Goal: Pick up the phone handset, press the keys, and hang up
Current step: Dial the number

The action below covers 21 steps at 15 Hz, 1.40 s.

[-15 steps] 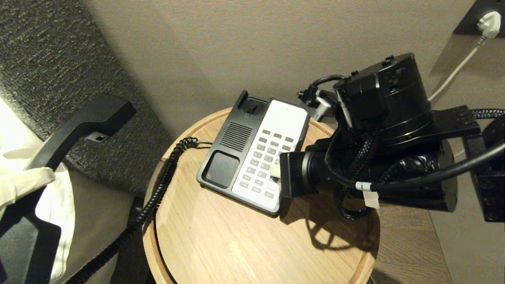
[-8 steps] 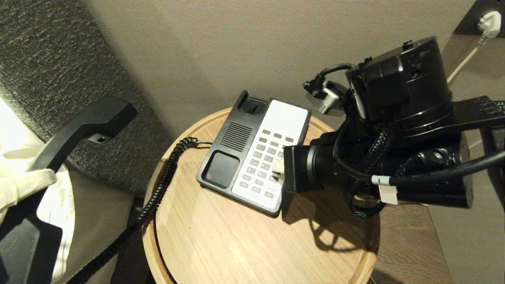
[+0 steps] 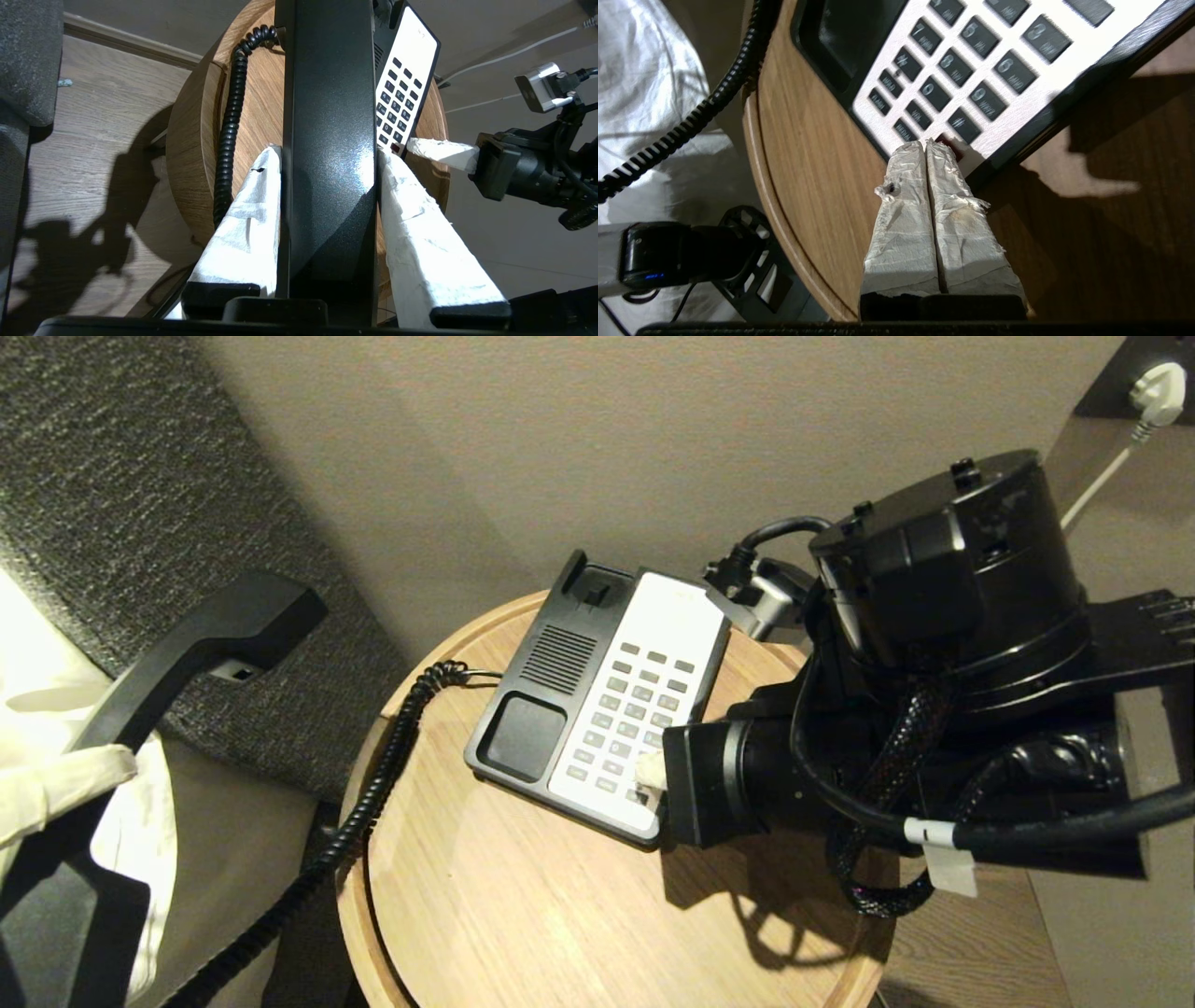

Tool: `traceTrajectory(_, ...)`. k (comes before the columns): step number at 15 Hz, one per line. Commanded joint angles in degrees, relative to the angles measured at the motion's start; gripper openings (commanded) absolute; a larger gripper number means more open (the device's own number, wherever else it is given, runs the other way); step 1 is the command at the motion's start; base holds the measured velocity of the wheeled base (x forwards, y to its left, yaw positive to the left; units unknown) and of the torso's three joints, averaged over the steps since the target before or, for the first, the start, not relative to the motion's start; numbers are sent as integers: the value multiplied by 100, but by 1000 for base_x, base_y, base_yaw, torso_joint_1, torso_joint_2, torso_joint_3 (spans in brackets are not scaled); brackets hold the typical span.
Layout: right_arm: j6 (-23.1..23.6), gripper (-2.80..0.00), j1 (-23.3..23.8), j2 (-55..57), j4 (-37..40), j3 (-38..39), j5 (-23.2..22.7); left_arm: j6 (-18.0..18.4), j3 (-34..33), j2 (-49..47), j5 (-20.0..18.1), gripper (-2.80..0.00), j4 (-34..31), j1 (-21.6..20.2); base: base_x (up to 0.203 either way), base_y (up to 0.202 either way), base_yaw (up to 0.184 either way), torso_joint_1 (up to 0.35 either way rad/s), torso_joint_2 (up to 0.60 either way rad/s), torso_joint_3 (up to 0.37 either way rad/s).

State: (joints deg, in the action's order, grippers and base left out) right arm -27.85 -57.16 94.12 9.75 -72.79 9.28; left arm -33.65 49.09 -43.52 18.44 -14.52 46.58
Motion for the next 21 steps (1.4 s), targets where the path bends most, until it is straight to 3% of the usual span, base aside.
traceTrajectory(1,-21,-280,-57,17,17,62,-3,-19,-57,45,11,-280,-3,0,0,0,0,0,0,0)
traceTrajectory(21,-12,-280,-23,312,-52,171,54,-19,-79,133,7,-280,2,18,0,0,0,0,0,0)
